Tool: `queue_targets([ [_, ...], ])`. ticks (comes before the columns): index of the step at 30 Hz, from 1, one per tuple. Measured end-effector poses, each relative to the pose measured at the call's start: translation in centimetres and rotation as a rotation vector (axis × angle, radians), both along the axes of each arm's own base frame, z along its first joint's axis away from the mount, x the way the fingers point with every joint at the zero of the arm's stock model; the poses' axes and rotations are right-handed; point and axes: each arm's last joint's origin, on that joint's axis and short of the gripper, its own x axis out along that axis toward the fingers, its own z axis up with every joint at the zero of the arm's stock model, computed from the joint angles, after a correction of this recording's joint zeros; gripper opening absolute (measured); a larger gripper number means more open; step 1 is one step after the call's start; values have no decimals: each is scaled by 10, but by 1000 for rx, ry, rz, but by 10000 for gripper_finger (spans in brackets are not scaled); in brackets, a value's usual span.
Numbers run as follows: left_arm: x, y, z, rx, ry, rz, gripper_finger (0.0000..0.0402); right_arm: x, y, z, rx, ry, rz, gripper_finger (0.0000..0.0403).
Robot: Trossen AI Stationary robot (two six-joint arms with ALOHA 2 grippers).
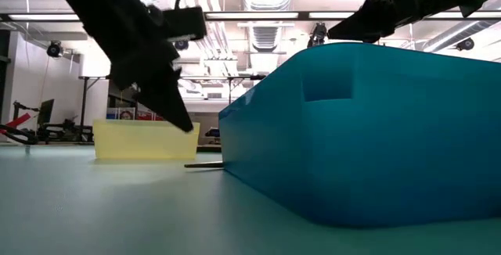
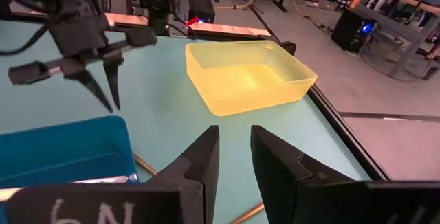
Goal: Sort silverware by color (type)
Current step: Put the bottom gold knife into the yellow bin
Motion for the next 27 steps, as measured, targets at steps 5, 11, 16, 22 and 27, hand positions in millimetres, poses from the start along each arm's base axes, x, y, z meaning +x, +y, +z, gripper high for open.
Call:
queue_targets([
  [5, 8, -4, -7, -51, -51, -1, 64, 0, 0, -1, -1, 10, 1, 77],
  [11, 11, -5, -14, -60, -63, 40, 132, 0, 0, -2, -11, 19, 3, 77],
  [16, 13, -5, -22, -83, -74, 89, 172, -1, 0, -2, -12, 28, 4, 77],
  [22, 17, -7, -36, -81, -65, 95, 190, -1, 0, -3, -18, 34, 6, 77],
  [27, 18, -8, -47, -67, -51, 99, 189, -1, 0, -3, -18, 37, 6, 77],
])
